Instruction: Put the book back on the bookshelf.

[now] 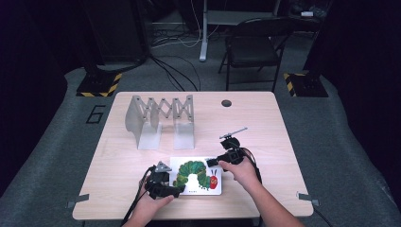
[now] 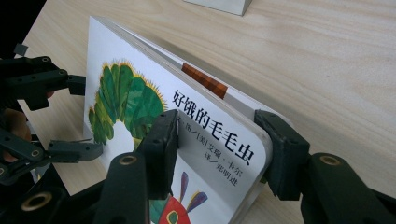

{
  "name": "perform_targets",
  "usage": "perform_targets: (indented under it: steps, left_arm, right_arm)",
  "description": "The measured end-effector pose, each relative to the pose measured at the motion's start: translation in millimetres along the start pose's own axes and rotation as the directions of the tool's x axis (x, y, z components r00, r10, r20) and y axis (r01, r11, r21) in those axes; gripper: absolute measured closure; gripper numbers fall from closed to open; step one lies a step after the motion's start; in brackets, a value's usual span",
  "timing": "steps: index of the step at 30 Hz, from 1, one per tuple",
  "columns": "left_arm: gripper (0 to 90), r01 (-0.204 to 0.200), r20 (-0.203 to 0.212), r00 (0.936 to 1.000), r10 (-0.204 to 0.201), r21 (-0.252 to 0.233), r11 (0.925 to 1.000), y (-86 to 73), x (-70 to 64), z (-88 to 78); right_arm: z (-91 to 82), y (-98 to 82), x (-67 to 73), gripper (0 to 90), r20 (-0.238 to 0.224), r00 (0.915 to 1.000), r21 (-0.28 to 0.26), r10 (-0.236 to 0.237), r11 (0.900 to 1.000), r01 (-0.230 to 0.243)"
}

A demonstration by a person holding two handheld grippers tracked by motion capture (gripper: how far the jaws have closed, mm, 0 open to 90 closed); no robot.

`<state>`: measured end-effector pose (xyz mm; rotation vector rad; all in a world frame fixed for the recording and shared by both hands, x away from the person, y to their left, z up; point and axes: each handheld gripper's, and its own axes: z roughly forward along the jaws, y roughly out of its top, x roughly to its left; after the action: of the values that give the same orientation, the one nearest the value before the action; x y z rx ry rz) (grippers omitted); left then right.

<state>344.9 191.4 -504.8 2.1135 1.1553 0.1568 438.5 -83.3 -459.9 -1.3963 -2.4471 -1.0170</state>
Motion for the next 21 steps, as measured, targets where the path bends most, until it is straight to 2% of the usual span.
perform_targets:
  steps: [3,4,7,10,13,14,15,18,19,21]
  left_arm:
    - [28.6,0.0,-0.008,1.0,0.0,-0.008,1.0,1.3,1.4,-1.2]
    - [29.6,0.013,-0.017,0.9998,-0.013,-0.013,0.9998,2.6,1.7,-2.6]
    - [31.0,0.001,-0.027,0.9996,-0.001,-0.008,1.0,4.6,2.7,-3.5]
    - [32.3,0.005,-0.054,0.9985,-0.006,-0.017,0.9998,7.2,2.5,-5.0]
    - [35.5,0.006,-0.059,0.9982,-0.007,-0.012,0.9999,9.4,4.9,-9.1]
    - [36.7,0.015,-0.064,0.9978,-0.017,-0.026,0.9996,9.3,4.6,-9.0]
    - [37.7,0.003,-0.071,0.9975,-0.005,-0.031,0.9995,9.4,5.9,-9.8]
    - [40.3,0.001,-0.083,0.9965,-0.005,-0.04,0.9992,10.9,6.8,-12.5]
    - [40.8,0.0,-0.09,0.9959,-0.004,-0.043,0.9991,11.7,6.7,-13.2]
    - [41.9,-0.025,-0.107,0.9941,0.022,-0.031,0.9992,15.6,8.7,-17.3]
  right_arm:
    - [-1.2,-0.3,1.8,51.2,0.009,1.0,-0.004,-0.001,1.0,0.001]
    - [-2.6,-0.4,4.2,51.3,0.02,0.9997,-0.015,-0.012,1.0,0.012]
    - [-4.1,0.5,7.8,51.4,0.026,0.9996,-0.018,-0.009,1.0,0.01]
    - [-6.0,2.7,11.7,51.5,0.041,0.9988,-0.027,-0.028,0.999,0.029]
    - [-8.5,4.3,15.8,51.5,0.048,0.9979,-0.04,-0.043,0.998,0.044]
    - [-8.9,4.7,17.0,51.5,0.051,0.9975,-0.05,-0.049,0.997,0.051]
    - [-10.0,5.2,18.1,51.5,0.051,0.9974,-0.046,-0.051,0.998,0.053]
    - [-12.4,7.1,21.1,51.6,0.05,0.9964,-0.059,-0.068,0.996,0.071]
    - [-12.9,8.1,23.2,51.6,0.048,0.997,-0.074,-0.061,0.995,0.064]
    - [-15.5,10.9,25.8,51.3,0.044,0.996,-0.08,-0.078,0.993,0.082]
